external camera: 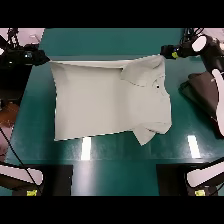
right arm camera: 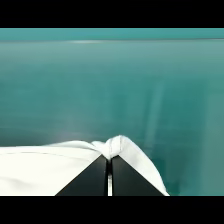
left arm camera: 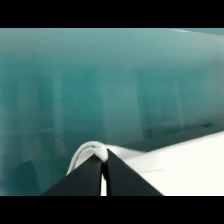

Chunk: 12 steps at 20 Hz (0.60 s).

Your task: Fold the shirts.

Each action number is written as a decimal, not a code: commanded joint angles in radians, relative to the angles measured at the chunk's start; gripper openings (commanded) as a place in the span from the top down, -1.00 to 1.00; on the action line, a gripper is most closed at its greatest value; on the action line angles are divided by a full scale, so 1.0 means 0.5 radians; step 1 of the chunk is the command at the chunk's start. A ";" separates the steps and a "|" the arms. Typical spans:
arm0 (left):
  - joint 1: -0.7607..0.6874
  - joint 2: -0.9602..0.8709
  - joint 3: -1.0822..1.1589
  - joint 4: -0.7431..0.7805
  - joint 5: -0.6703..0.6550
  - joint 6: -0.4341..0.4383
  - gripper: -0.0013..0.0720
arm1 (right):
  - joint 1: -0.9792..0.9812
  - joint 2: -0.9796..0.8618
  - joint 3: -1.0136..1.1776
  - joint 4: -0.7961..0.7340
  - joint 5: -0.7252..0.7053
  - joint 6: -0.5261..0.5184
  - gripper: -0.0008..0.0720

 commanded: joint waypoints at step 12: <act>0.001 -0.006 -0.542 0.352 -0.654 -0.015 0.90 | 0.095 0.014 -0.307 -0.470 0.862 -0.010 0.95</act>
